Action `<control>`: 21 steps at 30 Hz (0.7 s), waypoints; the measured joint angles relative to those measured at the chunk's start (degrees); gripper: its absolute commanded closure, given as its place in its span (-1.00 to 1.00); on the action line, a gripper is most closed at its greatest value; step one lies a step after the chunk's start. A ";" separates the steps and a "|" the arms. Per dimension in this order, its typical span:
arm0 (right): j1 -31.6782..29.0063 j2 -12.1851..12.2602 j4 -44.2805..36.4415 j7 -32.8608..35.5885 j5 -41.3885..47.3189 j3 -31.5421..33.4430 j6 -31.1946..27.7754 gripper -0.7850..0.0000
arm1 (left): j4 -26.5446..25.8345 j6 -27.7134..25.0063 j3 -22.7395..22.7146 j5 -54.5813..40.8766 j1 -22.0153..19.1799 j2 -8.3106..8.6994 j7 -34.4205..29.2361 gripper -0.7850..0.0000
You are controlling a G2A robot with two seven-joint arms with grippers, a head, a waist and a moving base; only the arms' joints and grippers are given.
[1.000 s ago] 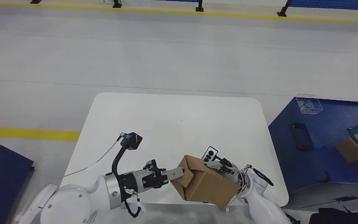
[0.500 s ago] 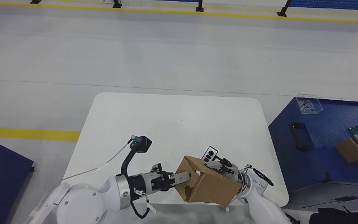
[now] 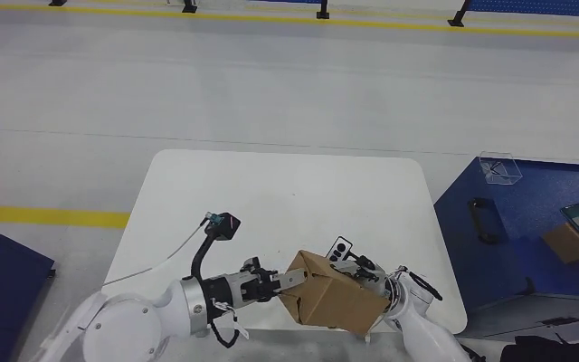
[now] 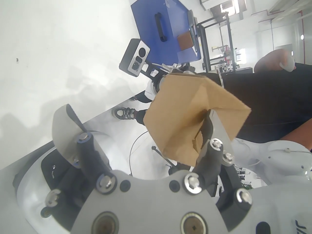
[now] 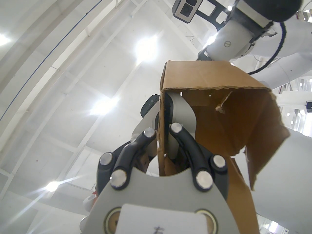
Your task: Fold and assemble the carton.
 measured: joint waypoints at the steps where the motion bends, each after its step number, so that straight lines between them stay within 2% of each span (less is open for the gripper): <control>1: 0.00 0.00 0.00 0.00 0.00 0.00 0.00 1.00 | -0.32 -0.53 -1.48 -0.87 0.79 0.10 0.12 -1.00; 6: 0.00 0.00 0.00 0.00 0.00 0.00 0.00 1.00 | -0.34 -6.57 -9.53 -6.62 5.71 0.58 -0.50 -1.00; 14: -0.18 -0.06 -0.18 -1.18 1.03 0.14 0.55 1.00 | -0.35 -6.63 -9.66 -6.77 5.90 0.58 -0.53 -1.00; 17: 0.25 -0.12 0.40 -10.69 9.45 1.83 7.57 1.00 | -0.35 -6.65 -9.67 -6.78 5.91 0.58 -0.53 -1.00; 20: 0.94 0.01 0.58 -25.42 18.64 4.52 14.09 1.00 | -0.35 -6.65 -9.67 -6.78 5.91 0.58 -0.53 -1.00; 21: 0.92 0.10 0.63 -32.34 22.28 5.74 15.49 1.00 | -0.35 -6.65 -9.67 -6.78 5.91 0.58 -0.53 -1.00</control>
